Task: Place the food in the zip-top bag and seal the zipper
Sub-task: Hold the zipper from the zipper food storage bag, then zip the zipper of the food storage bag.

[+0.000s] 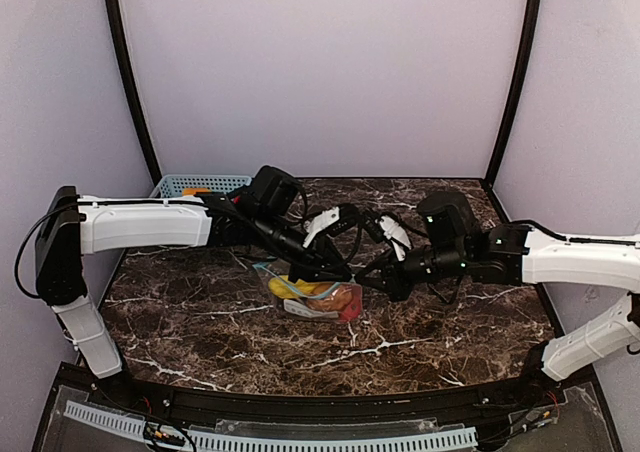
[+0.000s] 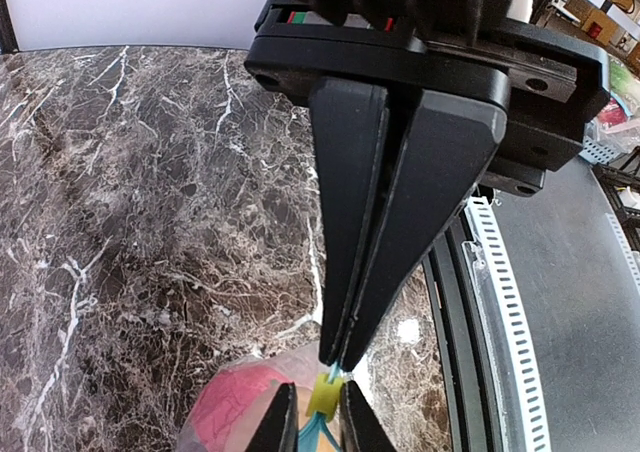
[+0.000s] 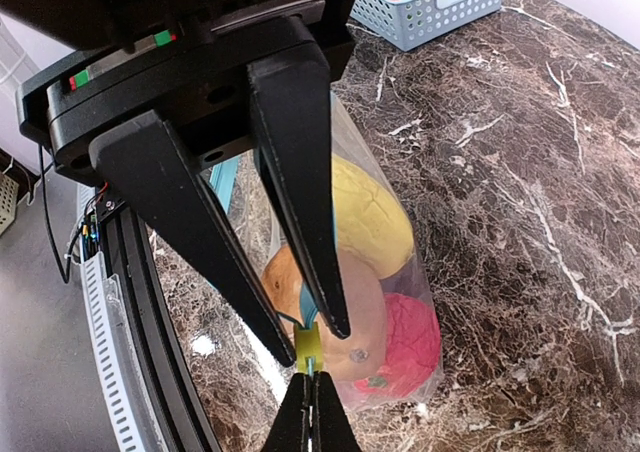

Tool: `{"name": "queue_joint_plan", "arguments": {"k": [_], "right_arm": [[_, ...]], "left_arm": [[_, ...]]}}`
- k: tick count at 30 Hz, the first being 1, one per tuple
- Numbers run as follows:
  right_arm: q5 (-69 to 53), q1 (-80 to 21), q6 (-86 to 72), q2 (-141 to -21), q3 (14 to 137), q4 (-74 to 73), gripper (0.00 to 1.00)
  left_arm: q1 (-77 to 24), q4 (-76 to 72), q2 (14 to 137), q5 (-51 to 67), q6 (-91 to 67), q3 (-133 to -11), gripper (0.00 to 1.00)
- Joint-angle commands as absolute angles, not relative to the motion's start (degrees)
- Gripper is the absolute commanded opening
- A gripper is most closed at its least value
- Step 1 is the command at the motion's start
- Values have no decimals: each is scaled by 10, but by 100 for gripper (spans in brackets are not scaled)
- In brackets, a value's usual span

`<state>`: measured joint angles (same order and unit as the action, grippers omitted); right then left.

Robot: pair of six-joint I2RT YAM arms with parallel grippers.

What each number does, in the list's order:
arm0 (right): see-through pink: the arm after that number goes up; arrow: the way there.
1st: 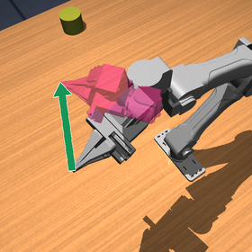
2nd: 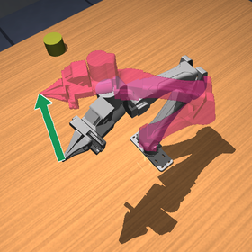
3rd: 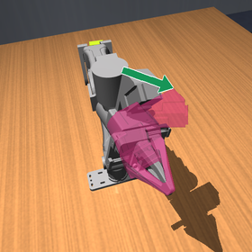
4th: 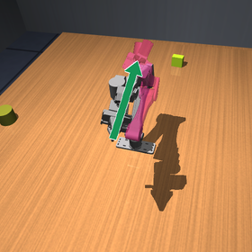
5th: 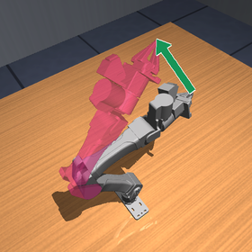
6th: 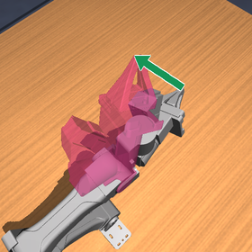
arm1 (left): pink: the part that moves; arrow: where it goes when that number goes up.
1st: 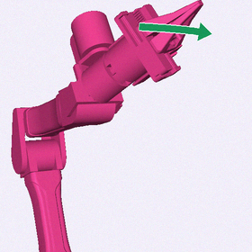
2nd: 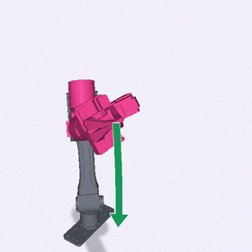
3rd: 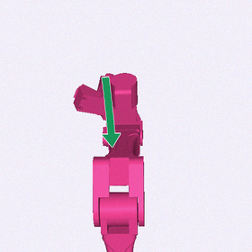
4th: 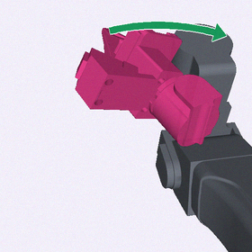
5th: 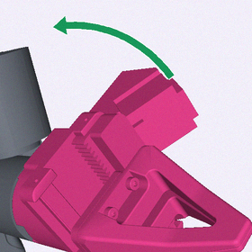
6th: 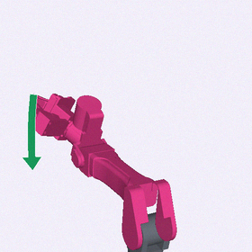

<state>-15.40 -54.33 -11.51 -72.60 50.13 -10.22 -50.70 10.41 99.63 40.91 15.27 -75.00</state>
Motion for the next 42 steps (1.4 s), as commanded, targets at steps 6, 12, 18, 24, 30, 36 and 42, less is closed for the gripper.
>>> {"name": "queue_joint_plan", "arguments": {"k": [6, 12, 18, 24, 30, 36, 42], "right_arm": [[-154, -546, -120, -706, 491, -58, 0], [-153, -545, -122, -704, 488, -57, 0], [-149, -545, -123, -701, 487, -56, 0], [-141, -544, -124, -695, 484, -55, 0], [-127, -543, -126, -681, 477, -55, 0], [-120, -541, -127, -666, 469, -64, 0], [-111, -540, -127, -652, 464, -75, 0]], "left_arm": [[-516, 128, 1017, 403, 154, -770, 21], [-518, 126, 1023, 404, 153, -775, 29], [-519, 126, 1026, 404, 152, -773, 14], [-520, 132, 1023, 399, 152, -772, 1], [-520, 147, 1012, 386, 160, -770, 1], [-519, 179, 1000, 363, 181, -771, 1], [-513, 209, 987, 342, 199, -769, 1]]}}
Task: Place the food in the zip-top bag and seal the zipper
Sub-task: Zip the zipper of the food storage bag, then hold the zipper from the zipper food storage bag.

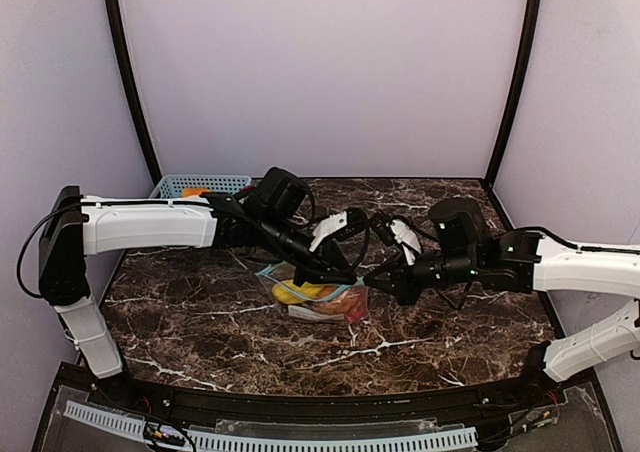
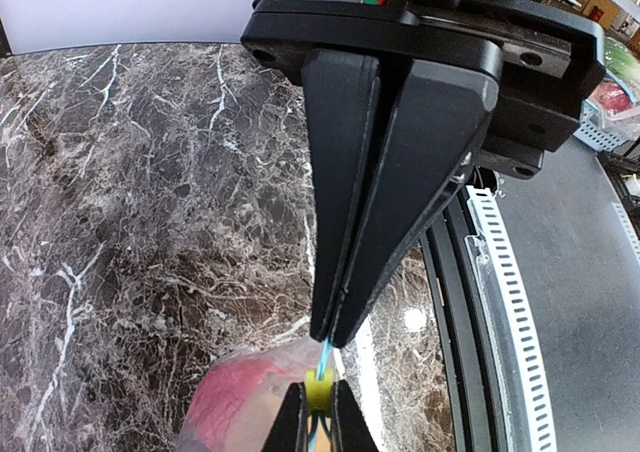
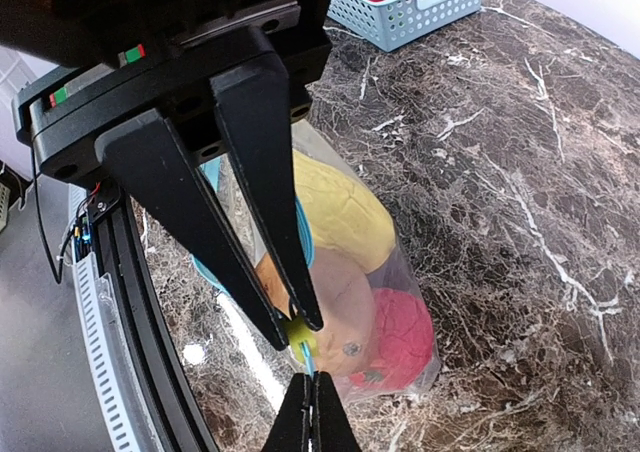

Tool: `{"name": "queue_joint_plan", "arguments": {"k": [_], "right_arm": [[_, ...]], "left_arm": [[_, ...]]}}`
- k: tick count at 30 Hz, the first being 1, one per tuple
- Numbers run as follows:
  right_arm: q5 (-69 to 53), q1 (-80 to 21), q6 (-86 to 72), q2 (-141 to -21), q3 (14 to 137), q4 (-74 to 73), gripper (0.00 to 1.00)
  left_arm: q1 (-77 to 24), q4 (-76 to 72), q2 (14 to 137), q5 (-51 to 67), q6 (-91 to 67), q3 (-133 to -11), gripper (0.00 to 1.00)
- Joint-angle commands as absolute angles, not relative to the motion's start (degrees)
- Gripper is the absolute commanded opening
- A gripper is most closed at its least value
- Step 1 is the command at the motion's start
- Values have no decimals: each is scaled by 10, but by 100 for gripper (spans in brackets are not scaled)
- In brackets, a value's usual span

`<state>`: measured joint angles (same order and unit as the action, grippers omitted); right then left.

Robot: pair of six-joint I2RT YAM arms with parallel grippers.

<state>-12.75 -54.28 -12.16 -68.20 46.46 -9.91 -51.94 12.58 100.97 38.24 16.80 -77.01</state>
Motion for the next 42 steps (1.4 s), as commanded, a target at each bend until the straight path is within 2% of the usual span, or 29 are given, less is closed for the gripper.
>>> {"name": "queue_joint_plan", "arguments": {"k": [1, 16, 24, 31, 38, 42], "right_arm": [[-111, -540, -127, -651, 464, -76, 0], [-114, -539, -126, -653, 468, -83, 0], [-130, -539, -127, -666, 474, -73, 0], [-139, -539, -130, -672, 477, -66, 0], [-142, -539, -131, -672, 478, -67, 0], [-145, -539, -132, -674, 478, -65, 0]], "left_arm": [[-511, 211, 982, 341, 200, -767, 1], [-488, 236, 945, 322, 214, -740, 1], [-491, 235, 953, 378, 194, -763, 1], [-504, 234, 967, 392, 188, -792, 12], [-510, 241, 980, 403, 190, -810, 30], [-513, 246, 989, 401, 196, -815, 35]]}}
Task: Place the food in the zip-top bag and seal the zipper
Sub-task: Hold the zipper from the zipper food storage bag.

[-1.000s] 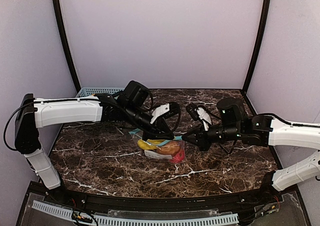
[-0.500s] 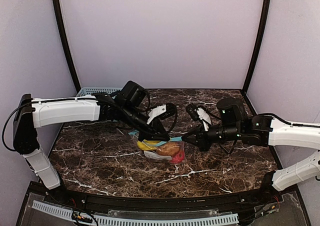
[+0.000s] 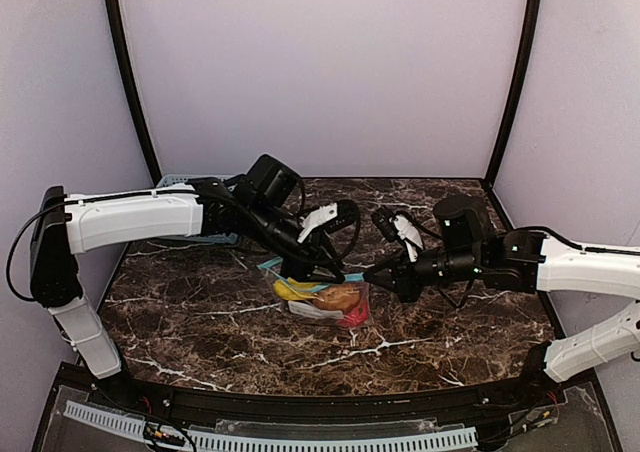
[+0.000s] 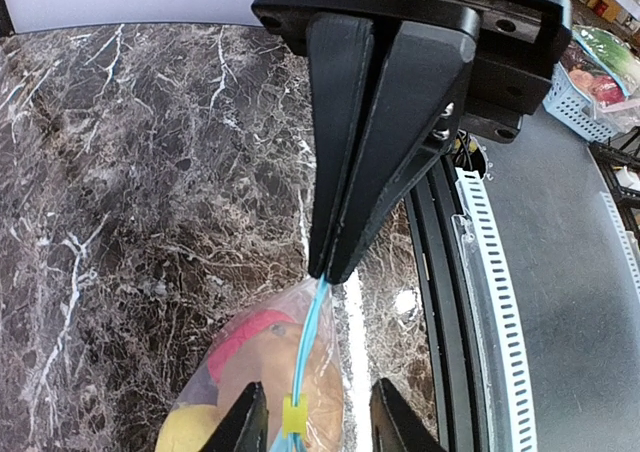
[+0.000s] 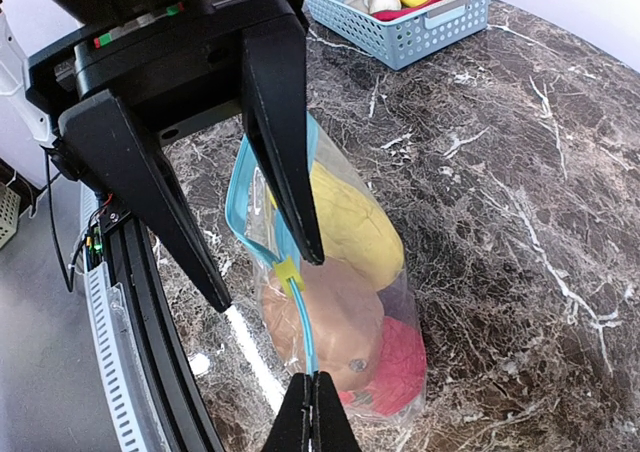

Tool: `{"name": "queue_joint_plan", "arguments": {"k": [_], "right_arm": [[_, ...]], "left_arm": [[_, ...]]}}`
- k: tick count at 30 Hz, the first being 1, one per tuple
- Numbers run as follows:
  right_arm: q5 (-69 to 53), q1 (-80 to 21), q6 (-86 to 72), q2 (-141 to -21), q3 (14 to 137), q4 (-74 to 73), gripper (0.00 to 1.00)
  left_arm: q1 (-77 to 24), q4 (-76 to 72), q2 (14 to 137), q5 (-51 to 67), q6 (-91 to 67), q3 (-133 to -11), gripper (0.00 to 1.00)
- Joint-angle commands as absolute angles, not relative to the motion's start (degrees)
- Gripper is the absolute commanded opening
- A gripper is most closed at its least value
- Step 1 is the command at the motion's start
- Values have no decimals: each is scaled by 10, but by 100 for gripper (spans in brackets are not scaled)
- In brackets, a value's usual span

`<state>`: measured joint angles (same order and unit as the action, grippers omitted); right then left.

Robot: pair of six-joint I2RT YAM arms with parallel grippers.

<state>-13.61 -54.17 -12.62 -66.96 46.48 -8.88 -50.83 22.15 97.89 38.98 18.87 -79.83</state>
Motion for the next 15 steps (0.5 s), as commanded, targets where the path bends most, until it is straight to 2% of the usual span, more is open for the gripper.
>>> {"name": "queue_joint_plan", "arguments": {"k": [1, 6, 11, 15], "right_arm": [[-145, -539, -132, -673, 478, -65, 0], [-146, -539, -134, -671, 476, -63, 0], [-146, -539, -134, -669, 474, -65, 0], [-143, -539, -134, -667, 472, -65, 0]], "left_arm": [[-514, 248, 992, 399, 199, -817, 36], [-514, 252, 1004, 386, 206, -816, 40], [-513, 254, 1013, 385, 209, -824, 28], [-512, 258, 1013, 382, 211, -824, 24]]}}
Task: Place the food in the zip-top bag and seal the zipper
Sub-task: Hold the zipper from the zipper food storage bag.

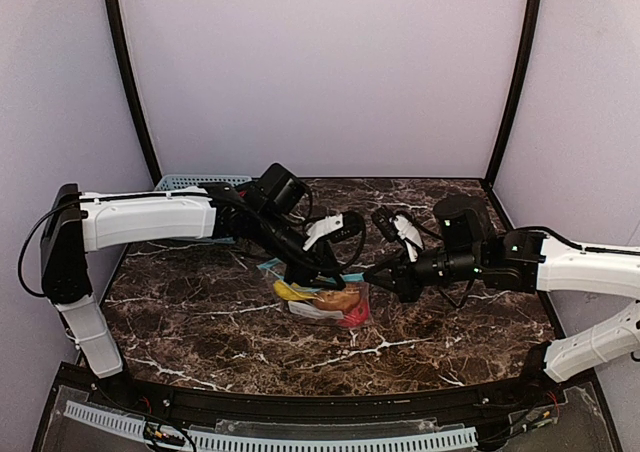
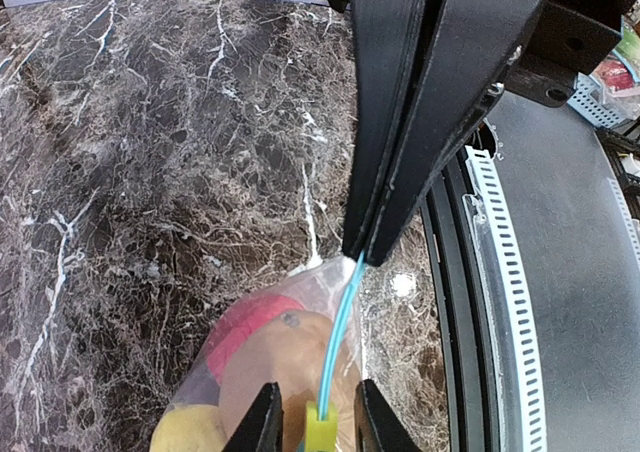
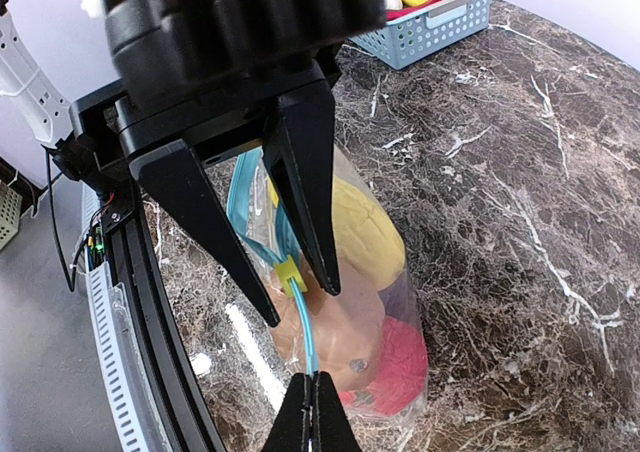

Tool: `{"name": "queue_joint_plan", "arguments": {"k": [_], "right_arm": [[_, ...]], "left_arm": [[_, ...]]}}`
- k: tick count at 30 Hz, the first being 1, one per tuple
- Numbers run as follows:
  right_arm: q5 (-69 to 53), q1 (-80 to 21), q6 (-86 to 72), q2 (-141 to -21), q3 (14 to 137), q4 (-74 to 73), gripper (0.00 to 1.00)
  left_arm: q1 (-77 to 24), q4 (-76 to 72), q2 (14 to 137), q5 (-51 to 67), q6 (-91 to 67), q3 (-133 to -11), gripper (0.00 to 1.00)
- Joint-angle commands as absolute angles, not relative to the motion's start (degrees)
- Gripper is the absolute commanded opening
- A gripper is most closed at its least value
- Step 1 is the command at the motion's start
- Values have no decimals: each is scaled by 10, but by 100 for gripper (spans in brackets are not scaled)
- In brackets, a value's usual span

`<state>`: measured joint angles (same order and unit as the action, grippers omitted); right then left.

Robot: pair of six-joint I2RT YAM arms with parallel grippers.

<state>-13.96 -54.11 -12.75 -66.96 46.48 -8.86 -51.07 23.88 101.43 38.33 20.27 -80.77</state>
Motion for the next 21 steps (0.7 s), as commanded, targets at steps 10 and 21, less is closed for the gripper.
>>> {"name": "queue_joint_plan", "arguments": {"k": [10, 21], "right_arm": [[-142, -539, -136, -669, 470, -65, 0], [-84, -539, -146, -670, 472, -80, 0]], "left_arm": [[-505, 260, 999, 383, 210, -814, 20], [-503, 260, 992, 385, 208, -805, 1]]}}
